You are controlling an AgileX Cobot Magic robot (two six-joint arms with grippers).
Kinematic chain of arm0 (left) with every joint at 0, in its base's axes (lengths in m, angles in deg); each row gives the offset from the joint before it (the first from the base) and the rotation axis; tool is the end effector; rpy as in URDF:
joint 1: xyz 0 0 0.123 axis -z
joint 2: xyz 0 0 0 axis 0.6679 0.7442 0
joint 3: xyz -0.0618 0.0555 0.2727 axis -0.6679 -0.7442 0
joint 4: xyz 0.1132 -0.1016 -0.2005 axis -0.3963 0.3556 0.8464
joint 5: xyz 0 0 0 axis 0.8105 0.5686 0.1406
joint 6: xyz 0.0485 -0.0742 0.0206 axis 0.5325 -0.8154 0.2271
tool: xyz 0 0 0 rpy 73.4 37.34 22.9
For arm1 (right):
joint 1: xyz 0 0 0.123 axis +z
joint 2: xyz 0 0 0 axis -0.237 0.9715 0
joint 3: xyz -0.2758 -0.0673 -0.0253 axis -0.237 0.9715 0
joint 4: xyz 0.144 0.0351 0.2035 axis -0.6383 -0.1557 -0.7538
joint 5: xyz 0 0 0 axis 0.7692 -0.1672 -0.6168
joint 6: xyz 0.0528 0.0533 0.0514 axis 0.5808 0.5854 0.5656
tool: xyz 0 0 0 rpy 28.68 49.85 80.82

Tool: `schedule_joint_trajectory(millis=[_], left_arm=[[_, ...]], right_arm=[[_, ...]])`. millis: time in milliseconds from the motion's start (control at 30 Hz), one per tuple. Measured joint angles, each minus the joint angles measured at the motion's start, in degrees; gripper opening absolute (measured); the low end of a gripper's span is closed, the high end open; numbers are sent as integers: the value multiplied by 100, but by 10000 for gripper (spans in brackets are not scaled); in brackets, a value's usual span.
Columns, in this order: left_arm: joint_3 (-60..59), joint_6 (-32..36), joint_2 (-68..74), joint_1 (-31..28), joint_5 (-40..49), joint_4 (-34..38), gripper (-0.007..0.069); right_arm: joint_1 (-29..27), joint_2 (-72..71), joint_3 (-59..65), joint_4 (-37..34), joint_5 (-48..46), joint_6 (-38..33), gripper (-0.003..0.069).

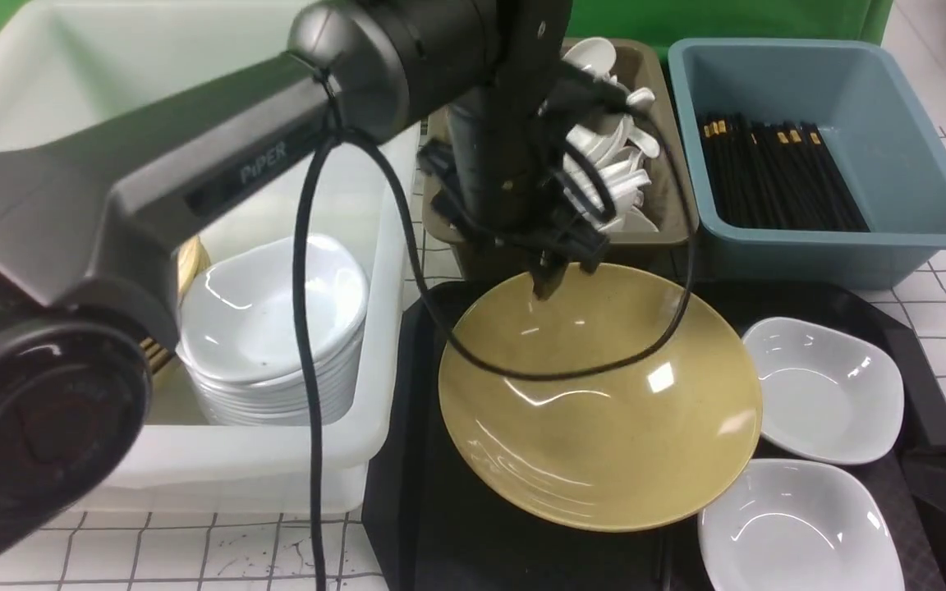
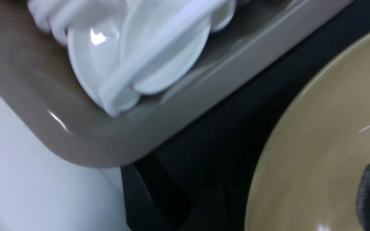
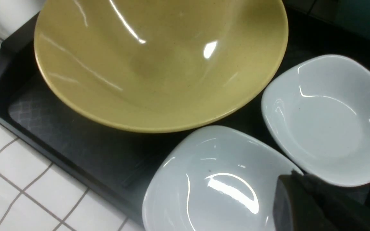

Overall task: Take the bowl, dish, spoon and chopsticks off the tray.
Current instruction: Use the left arm to grab the yellow noodle bowl on the left

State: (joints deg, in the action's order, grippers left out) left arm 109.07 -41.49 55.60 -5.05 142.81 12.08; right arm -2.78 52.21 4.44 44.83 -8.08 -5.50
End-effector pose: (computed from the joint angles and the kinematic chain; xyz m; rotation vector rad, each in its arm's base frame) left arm 0.3654 -0.2678 0.2606 0.9655 2.7109 -0.0371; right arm 0.1180 0.0455 0.2626 -0.5591 2.1976 0.2805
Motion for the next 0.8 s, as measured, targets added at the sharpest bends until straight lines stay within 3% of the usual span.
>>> schedule_joint_trajectory(millis=[67, 167, 233, 333, 567, 667, 800], left_arm=[[-117, -12, 102, -6, 0, 31, 538], [-175, 54, 350, -6, -2, 110, 515], [-186, 201, 516, -6, -12, 111, 447], [-199, 368, 625, -12, -12, 95, 281], [-28, 484, 59, 18, 84, 173, 66], [-28, 642, -446, -27, 36, 246, 9], [-28, 974, -1244, -294, -57, 681, 8]], right_arm=[[0, 0, 0, 0, 0, 0, 43], [0, 0, 0, -4, 0, 5, 45], [0, 0, 0, -12, 6, 5, 46], [0, 0, 0, -11, 44, 6, 46], [0, 0, 0, -27, 92, 11, 48], [0, 0, 0, -27, 108, 11, 48], [0, 0, 0, -31, 147, 11, 48]])
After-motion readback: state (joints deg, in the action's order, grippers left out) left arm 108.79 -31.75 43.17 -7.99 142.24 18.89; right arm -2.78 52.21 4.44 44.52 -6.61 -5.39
